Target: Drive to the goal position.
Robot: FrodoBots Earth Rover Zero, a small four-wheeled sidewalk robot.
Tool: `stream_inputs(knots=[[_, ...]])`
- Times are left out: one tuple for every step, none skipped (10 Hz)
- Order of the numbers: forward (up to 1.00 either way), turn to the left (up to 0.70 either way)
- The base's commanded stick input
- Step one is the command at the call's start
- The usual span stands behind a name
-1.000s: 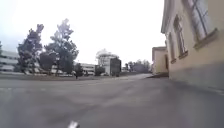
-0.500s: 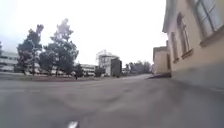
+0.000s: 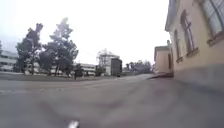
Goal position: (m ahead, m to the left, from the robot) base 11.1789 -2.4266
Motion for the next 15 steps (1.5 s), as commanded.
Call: stream_inputs(knots=[[1.00,0.00],[1.00,0.00],[1.00,0.00],[1.00,0.00],[1.00,-0.06],[1.00,-0.40],[1.00,-0.40],[1.00,-0.40],[1.00,-0.40],[1.00,-0.40],[1.00,0.00],[1.00,0.00],[1.00,0.00],[1.00,0.00],[1.00,0.00]])
